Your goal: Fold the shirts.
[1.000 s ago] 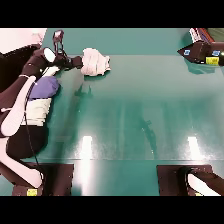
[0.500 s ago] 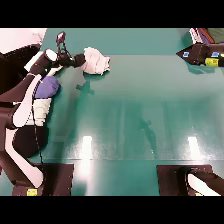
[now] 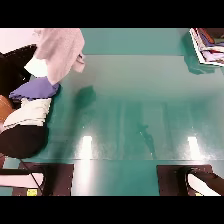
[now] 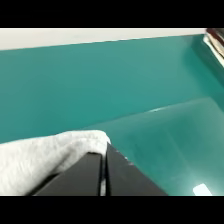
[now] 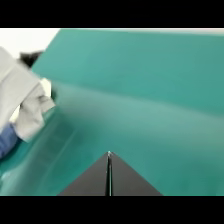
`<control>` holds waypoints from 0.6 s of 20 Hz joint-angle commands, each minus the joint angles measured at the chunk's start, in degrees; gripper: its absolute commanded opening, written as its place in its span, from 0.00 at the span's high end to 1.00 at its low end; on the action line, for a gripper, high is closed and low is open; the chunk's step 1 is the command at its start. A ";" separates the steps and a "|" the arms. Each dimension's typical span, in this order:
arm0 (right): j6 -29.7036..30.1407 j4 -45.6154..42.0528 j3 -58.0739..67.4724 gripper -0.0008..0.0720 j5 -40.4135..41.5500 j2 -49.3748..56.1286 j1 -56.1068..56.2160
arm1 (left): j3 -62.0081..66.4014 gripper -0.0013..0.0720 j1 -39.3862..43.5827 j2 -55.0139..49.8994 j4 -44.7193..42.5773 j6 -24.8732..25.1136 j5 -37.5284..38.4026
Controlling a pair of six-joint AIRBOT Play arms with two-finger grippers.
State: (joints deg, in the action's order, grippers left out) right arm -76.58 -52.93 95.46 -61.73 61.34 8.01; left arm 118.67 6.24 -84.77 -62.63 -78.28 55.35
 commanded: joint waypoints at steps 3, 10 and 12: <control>-0.04 -2.21 7.04 0.97 -2.36 -0.02 0.02 | -6.54 0.96 11.32 8.55 -4.28 0.11 16.81; -0.13 -2.12 7.41 0.97 -11.04 -0.04 0.02 | -31.87 0.24 29.97 8.35 -4.39 0.35 6.62; -0.59 -2.10 7.41 0.97 -11.85 -0.02 0.02 | -31.02 0.23 27.52 8.59 -7.98 0.26 5.88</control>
State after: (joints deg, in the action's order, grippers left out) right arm -76.66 -55.02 102.67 -71.00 61.34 8.01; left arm 91.18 32.56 -76.47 -67.46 -78.02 64.60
